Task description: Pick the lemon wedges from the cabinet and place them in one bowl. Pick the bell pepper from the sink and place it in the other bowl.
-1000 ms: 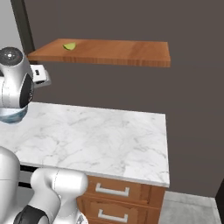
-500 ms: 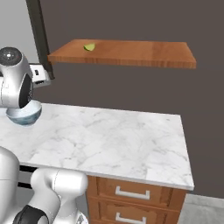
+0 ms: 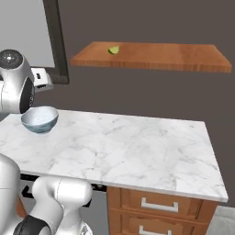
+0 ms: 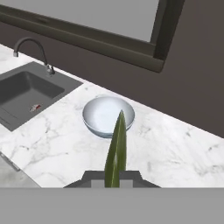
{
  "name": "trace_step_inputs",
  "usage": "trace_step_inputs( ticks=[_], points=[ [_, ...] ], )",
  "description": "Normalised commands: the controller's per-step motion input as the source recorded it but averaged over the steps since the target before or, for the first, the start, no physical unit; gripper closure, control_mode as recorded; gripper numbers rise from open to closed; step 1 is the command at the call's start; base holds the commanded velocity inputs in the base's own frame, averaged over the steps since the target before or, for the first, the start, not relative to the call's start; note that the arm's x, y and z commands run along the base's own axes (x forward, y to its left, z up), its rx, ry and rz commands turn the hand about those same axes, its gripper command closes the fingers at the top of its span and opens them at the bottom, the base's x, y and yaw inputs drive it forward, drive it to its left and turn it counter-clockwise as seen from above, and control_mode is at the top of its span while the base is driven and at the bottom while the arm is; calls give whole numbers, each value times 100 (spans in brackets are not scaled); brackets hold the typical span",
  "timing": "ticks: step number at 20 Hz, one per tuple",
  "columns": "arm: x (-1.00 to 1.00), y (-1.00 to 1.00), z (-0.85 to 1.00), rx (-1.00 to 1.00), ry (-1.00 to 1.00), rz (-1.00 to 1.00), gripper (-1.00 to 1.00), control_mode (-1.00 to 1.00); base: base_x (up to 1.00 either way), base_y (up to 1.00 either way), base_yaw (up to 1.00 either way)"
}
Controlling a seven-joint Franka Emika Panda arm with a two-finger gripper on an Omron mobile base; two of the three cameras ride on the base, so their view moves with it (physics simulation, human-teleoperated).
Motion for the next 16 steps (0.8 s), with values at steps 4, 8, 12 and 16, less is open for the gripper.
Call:
trace_step_inputs(
  ticks=[4, 8, 12, 16],
  points=[
    [0, 0, 0, 0, 0, 0, 100, 100, 0, 43, -2],
    [0, 0, 0, 0, 0, 0, 100, 100, 0, 43, -2],
    [0, 0, 0, 0, 0, 0, 100, 100, 0, 38, -2],
    [0, 0, 0, 0, 0, 0, 100, 100, 0, 31, -5]
  ],
)
